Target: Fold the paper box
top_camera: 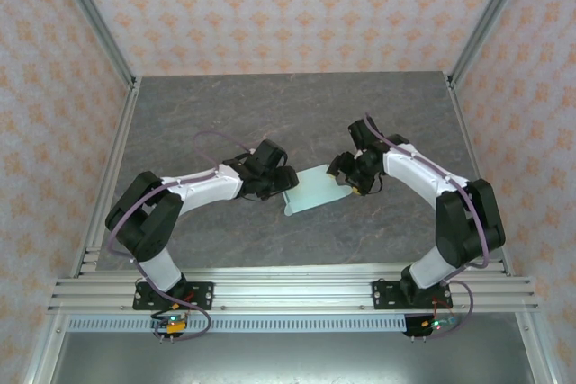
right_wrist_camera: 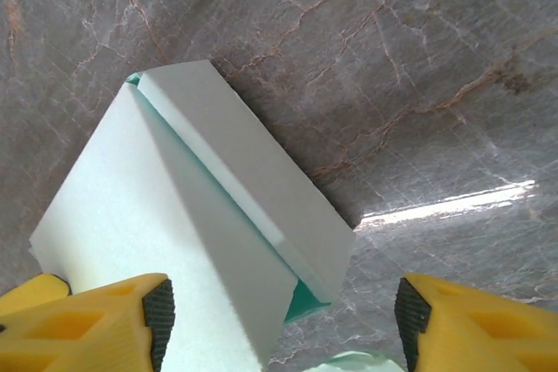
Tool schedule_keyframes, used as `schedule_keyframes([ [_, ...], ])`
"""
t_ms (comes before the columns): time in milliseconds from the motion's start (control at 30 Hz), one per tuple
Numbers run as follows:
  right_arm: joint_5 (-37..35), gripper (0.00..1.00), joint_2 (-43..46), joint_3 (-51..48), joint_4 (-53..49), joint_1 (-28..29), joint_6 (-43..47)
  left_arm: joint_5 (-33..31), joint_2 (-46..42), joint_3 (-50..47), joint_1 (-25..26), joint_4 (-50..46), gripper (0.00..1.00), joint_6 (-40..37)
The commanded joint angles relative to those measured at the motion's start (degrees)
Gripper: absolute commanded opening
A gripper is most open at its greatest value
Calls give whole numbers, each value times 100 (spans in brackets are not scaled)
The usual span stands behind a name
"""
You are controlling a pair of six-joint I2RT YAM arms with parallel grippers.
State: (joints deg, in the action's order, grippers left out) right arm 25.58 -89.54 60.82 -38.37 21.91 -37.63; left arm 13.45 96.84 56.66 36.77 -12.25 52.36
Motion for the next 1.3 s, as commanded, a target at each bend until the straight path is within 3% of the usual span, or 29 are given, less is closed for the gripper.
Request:
schedule_keyframes([
  [0,-156,67,-157,-139,-88,-11,248,-456,11,74,66,-299,62,-517],
  [67,-78,62,-359,-161,-3,-8,349,-601,-34,57,96,-307,60,-754],
  [333,-92,63,-499,-120,27,-7,486,-1036,-207,-260,214,-57,59,-1532],
  [600,-729,66,286,-183,25,-8,712,-1242,-166,-370,193,-113,58,-1344],
  [733,-751,68,663,-413,171,-10,887,-543,-46,-436,-15,164,56,-913],
  [833,-108,68,840,-632,445,-2,1217,90,34,-464,-169,485,51,-657],
  [900,339,68,825,-735,669,23,1437,155,52,-434,-179,509,51,-686],
  [1067,195,67,324,-663,904,50,1624,326,253,-293,-296,378,50,-819],
  [1267,1177,70,61,-709,1484,-55,1547,1212,420,-525,-654,861,49,-795],
])
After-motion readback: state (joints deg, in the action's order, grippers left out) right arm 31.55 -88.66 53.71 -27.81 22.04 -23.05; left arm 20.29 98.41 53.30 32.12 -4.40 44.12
